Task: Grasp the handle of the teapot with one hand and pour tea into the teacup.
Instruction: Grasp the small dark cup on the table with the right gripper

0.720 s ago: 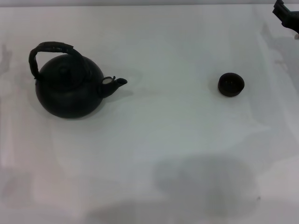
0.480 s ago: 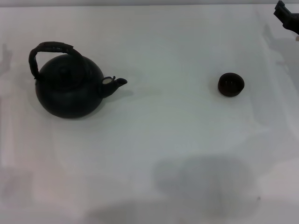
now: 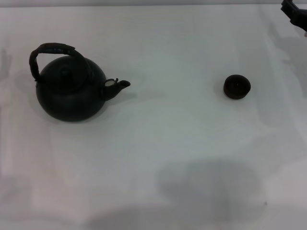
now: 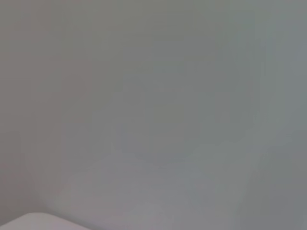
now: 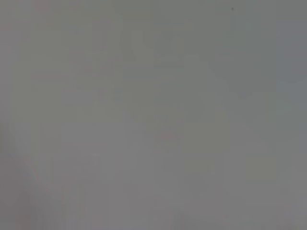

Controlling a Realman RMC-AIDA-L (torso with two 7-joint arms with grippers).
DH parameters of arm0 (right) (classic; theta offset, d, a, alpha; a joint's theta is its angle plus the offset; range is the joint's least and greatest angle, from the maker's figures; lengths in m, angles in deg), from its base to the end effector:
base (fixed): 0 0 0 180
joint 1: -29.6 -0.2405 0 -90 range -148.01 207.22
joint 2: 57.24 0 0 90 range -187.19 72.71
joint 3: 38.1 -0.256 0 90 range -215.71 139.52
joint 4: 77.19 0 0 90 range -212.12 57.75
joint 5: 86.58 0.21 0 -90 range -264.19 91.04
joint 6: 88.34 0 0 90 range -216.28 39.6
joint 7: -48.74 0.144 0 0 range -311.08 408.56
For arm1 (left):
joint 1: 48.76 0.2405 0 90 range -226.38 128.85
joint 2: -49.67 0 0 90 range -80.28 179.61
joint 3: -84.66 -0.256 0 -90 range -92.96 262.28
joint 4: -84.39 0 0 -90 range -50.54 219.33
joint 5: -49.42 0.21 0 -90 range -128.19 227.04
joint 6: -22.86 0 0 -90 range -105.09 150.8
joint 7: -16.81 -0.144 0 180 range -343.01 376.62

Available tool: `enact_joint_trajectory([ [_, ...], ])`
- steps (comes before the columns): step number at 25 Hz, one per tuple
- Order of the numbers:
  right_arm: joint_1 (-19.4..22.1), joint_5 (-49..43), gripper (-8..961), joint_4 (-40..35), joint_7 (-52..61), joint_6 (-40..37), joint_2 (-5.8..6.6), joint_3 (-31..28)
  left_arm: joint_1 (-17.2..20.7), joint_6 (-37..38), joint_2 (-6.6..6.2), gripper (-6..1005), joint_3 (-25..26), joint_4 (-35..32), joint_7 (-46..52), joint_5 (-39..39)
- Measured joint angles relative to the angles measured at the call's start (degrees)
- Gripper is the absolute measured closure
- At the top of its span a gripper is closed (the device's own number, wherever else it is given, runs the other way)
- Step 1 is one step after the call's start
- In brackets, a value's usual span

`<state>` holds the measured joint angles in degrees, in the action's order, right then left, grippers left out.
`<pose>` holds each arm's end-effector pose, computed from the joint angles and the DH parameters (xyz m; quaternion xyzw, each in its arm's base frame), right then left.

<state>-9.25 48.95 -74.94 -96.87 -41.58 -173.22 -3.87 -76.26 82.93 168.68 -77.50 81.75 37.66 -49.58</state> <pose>0.3405 0.3976 0.0014 -0.6443 0.4305 0.2980 0.5575 -0.3833 0.3296 0.0178 -0.5479 -0.4009 -0.3128 0.6643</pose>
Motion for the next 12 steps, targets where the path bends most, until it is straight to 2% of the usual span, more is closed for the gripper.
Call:
enact_joint_trajectory([
  [2,-0.4,-1.0,99,-0.5,1.5,0.1,0.06,1.0,0.9,1.7,-0.01,122,-0.3,-0.1,1.7,0.4],
  [5,-1.1,-6.0,99,-4.4,8.4,0.3,0.22,6.8,2.5,5.2,-0.1,122,-0.5,0.4,2.5,2.6],
  [9,-0.5,-14.7,99,-15.9,24.0,0.0,1.12,19.9,4.1,8.5,-0.43,122,-0.5,1.7,2.5,7.3],
  [10,0.0,-19.6,99,-22.2,31.4,-0.3,1.93,25.6,4.3,9.0,-0.44,122,-0.5,2.1,2.5,8.1],
  [12,0.1,-22.4,99,-24.9,34.8,-0.4,2.34,27.7,4.8,9.3,-0.4,122,-0.5,2.7,2.6,8.6],
])
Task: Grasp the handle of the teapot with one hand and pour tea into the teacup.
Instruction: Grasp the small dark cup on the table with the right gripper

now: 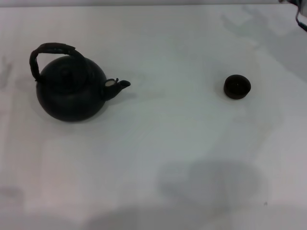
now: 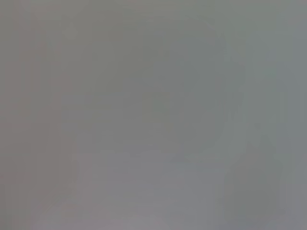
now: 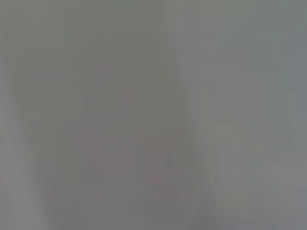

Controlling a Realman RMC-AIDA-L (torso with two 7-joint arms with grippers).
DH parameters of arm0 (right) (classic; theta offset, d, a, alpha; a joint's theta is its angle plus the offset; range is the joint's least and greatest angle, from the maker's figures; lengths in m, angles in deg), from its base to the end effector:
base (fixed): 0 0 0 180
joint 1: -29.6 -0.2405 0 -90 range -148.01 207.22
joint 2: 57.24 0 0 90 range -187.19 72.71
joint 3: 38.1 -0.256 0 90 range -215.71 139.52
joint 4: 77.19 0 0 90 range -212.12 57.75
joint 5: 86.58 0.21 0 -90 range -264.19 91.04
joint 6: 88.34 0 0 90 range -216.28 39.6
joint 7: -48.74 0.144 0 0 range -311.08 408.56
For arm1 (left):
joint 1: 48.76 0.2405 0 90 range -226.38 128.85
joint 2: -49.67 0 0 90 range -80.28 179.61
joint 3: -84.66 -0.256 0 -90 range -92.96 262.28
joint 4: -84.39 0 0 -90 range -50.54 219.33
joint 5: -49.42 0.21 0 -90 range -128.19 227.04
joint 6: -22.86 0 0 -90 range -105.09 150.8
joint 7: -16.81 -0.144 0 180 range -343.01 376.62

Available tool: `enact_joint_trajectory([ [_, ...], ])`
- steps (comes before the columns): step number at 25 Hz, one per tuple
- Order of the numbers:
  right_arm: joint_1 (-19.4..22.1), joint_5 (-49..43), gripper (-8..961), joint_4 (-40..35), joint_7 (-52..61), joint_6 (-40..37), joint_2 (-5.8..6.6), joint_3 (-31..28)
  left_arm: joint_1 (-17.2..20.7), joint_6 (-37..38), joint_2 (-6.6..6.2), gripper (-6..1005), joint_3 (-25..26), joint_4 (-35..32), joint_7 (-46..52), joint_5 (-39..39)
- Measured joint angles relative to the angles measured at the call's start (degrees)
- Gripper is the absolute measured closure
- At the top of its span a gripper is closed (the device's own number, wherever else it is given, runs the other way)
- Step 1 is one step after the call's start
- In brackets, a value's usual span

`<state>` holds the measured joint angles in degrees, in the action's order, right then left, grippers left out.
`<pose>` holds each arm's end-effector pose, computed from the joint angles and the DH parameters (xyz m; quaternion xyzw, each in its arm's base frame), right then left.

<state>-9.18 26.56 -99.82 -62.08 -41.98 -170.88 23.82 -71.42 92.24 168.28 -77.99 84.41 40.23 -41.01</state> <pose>0.2572 0.4420 0.0198 -0.8201 0.2970 0.2780 0.4023 -0.3874 0.3008 0.0293 -0.5857 -0.3403 -0.3251 0.6599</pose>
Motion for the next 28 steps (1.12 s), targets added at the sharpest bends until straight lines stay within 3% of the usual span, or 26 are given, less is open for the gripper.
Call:
enact_joint_trajectory([
  [3,-0.6,-11.5,100,-7.1,10.5,0.2,1.01,4.0,0.6,0.0,0.06,122,0.2,0.1,0.1,-0.1],
  [8,-2.9,-32.9,100,-16.1,26.7,4.3,1.19,5.7,0.8,-0.2,0.07,122,0.4,0.1,0.1,-0.3],
  [10,-4.4,-46.0,100,-21.3,36.9,9.0,0.75,5.8,0.7,-0.3,0.01,122,0.4,0.1,0.1,-0.4],
  [12,-4.8,-49.7,100,-22.8,40.0,10.3,0.53,5.8,0.5,-0.3,-0.02,122,0.4,0.1,0.1,-0.4],
  [16,-5.9,-62.6,101,-28.6,50.0,15.6,-1.03,5.9,0.2,-0.3,-0.08,122,0.4,0.2,0.1,-0.4],
  [21,-5.4,-65.8,101,-31.4,52.9,15.8,-1.72,6.1,-0.5,-0.4,-0.06,122,0.5,0.3,0.1,-0.5],
  [28,-1.3,-61.0,102,-31.6,52.4,4.3,-1.77,6.1,-0.5,-0.4,-0.04,121,0.5,0.3,0.1,-0.7],
])
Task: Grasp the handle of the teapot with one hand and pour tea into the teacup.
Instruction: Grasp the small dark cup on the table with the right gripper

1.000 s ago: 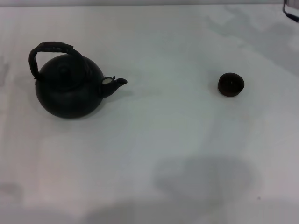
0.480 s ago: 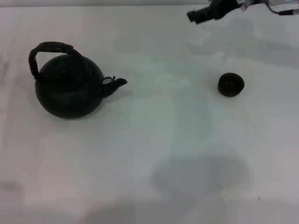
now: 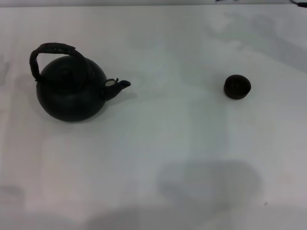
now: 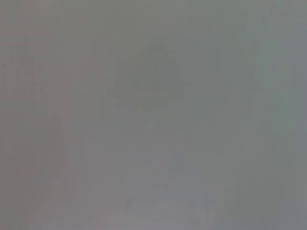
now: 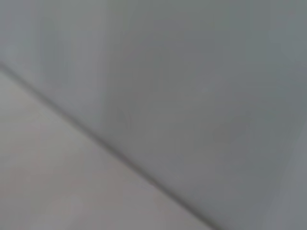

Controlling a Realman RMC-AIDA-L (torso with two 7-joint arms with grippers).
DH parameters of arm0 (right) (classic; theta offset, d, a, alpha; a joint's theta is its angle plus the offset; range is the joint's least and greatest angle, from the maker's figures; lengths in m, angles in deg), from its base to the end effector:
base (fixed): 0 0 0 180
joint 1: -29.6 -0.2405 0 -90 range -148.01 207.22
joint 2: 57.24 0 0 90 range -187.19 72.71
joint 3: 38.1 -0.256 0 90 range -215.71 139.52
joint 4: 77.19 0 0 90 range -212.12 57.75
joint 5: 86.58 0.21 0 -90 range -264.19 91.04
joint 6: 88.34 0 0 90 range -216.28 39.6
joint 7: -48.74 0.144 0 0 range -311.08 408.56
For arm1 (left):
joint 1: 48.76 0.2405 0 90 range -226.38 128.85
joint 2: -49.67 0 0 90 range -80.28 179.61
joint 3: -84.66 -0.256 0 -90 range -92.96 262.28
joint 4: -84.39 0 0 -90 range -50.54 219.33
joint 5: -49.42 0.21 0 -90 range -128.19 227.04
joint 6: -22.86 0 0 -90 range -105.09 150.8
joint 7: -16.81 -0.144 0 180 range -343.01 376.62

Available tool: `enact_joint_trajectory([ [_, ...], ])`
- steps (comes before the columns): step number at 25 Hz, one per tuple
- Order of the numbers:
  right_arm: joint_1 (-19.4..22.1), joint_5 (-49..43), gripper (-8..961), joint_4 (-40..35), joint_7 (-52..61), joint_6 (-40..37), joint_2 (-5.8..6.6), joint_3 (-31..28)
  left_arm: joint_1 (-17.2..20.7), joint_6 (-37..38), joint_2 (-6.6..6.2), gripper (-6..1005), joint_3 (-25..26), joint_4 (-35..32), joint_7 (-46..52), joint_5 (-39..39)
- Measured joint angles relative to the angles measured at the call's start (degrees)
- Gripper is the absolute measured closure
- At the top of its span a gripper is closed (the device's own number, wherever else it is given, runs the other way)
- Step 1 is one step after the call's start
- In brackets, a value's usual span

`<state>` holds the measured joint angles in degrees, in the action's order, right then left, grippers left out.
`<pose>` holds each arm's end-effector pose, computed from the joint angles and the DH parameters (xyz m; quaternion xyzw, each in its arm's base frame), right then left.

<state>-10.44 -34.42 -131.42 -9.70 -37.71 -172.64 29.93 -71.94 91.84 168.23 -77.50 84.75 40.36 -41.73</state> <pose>0.1923 0.4524 0.0269 -0.9027 0.2507 0.0533 0.3457 -0.3880 0.3039 0.0328 -0.5786 -0.3415 -0.3262 0.6650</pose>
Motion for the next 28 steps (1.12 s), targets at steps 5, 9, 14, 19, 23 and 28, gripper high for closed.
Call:
enact_joint_trajectory([
  [5,7.3,18.9,102,3.3,-10.7,-19.2,-0.66,1.0,0.0,0.0,0.06,121,0.0,0.0,0.0,-0.5],
  [9,10.3,48.7,103,12.6,-30.7,-26.2,-0.46,0.7,-0.1,0.0,0.1,121,0.0,0.0,0.0,-0.8],
  [14,9.5,82.3,102,34.0,-57.2,-12.5,-0.43,-11.8,-0.6,0.0,0.1,121,0.0,-0.1,0.0,-1.3],
  [19,9.2,93.4,104,47.4,-80.0,3.5,-0.71,-22.4,-1.8,-0.1,0.08,121,0.0,-0.1,0.0,-1.4],
  [23,9.2,94.3,106,49.9,-87.8,2.3,-0.73,-23.9,-2.4,-0.2,0.08,121,0.0,-0.1,0.0,-1.4],
  [28,8.8,94.8,109,50.3,-93.5,-0.4,-0.8,-24.1,-2.7,-0.6,0.1,121,0.0,-0.4,0.0,-1.4],
])
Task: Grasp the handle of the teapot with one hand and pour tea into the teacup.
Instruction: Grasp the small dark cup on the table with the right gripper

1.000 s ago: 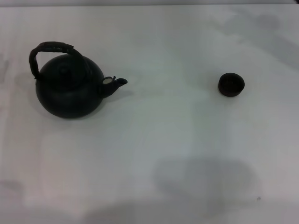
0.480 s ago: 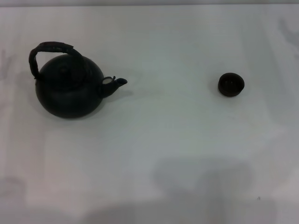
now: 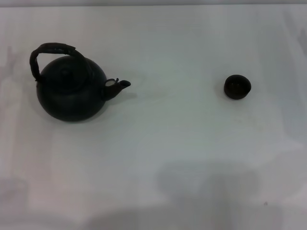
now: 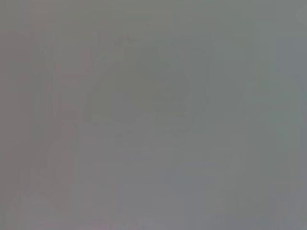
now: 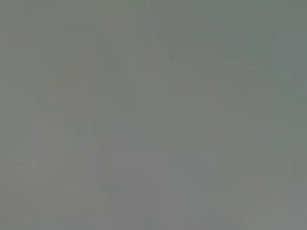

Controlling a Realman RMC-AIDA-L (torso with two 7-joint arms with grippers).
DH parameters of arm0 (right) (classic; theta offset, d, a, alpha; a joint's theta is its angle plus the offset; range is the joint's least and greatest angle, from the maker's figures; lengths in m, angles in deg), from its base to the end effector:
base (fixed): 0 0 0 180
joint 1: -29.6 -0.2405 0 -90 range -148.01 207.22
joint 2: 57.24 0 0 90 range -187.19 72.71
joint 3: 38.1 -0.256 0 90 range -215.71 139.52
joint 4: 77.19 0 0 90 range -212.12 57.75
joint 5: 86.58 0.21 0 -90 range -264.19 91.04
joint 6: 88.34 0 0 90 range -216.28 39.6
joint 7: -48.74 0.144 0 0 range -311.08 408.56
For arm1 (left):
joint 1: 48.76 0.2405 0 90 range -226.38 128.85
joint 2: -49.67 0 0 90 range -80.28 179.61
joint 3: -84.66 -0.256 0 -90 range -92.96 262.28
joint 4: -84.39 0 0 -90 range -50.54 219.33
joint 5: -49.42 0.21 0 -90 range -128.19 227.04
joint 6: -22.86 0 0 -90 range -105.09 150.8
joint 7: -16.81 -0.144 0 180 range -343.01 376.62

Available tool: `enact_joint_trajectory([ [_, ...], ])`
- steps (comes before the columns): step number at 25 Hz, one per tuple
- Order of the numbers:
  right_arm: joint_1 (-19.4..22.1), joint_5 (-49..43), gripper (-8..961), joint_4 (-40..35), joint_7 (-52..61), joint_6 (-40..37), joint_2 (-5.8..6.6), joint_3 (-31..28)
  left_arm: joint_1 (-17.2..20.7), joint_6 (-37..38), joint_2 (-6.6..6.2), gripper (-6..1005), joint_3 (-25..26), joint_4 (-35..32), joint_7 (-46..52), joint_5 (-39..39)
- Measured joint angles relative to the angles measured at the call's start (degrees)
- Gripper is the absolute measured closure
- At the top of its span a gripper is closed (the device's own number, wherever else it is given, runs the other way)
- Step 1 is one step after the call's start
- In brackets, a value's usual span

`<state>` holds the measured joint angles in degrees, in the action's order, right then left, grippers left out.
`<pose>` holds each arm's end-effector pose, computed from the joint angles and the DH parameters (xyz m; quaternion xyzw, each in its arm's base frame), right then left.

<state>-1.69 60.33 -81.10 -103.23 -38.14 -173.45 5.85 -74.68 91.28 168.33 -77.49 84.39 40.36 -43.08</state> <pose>0.3741 0.3701 0.0325 -0.6295 0.3797 0.2724 0.6208 -0.3748 0.3217 0.0325 -0.5771 -0.3366 -0.3430 0.6603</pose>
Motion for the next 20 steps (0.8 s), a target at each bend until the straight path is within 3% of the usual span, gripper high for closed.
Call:
enact_joint_trajectory([
  [20,-2.8,0.8,109,0.0,-0.4,-4.5,0.13,-0.2,-0.5,-2.6,0.1,121,0.0,-0.2,0.0,0.0],
])
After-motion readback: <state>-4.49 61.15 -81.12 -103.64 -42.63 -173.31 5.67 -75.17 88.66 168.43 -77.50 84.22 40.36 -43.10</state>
